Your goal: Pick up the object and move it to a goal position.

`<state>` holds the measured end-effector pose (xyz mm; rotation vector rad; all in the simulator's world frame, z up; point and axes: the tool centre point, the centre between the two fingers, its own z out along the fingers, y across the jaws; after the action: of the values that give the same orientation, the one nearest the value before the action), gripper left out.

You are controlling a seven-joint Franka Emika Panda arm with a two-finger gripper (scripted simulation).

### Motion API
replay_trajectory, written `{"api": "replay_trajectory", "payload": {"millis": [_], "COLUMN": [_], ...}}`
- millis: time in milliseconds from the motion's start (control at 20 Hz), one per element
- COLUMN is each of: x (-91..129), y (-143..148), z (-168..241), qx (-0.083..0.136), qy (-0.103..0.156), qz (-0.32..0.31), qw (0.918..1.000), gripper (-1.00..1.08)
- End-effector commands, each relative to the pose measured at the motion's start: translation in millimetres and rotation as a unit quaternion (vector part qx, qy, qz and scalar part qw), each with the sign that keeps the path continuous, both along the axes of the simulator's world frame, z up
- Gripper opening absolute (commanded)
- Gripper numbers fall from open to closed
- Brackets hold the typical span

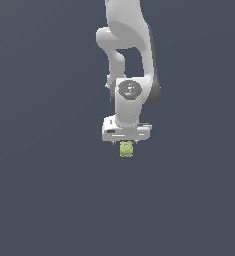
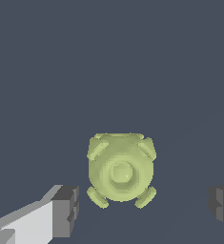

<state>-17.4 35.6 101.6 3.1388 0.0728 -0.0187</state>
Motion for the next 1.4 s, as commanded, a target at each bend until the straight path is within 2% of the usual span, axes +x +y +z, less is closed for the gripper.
{"api": "replay_trajectory", "payload": {"millis": [0,450,950,1200,1250,1350], "x": [0,-1,-2,-1,-1,-1], "y": [6,10,11,11,11,11], "z": [-7,-14,-56,-62,-62,-62], "qx": [0.001,0.001,0.001,0.001,0.001,0.001], "qy": [-0.004,-0.005,-0.006,-0.006,-0.006,-0.006], "qz": [-0.001,0.0,-0.001,-0.001,-0.001,-0.001], "qw": [1.0,1.0,1.0,1.0,1.0,1.0], "gripper": [1.0,1.0,1.0,1.0,-1.0,-1.0]}}
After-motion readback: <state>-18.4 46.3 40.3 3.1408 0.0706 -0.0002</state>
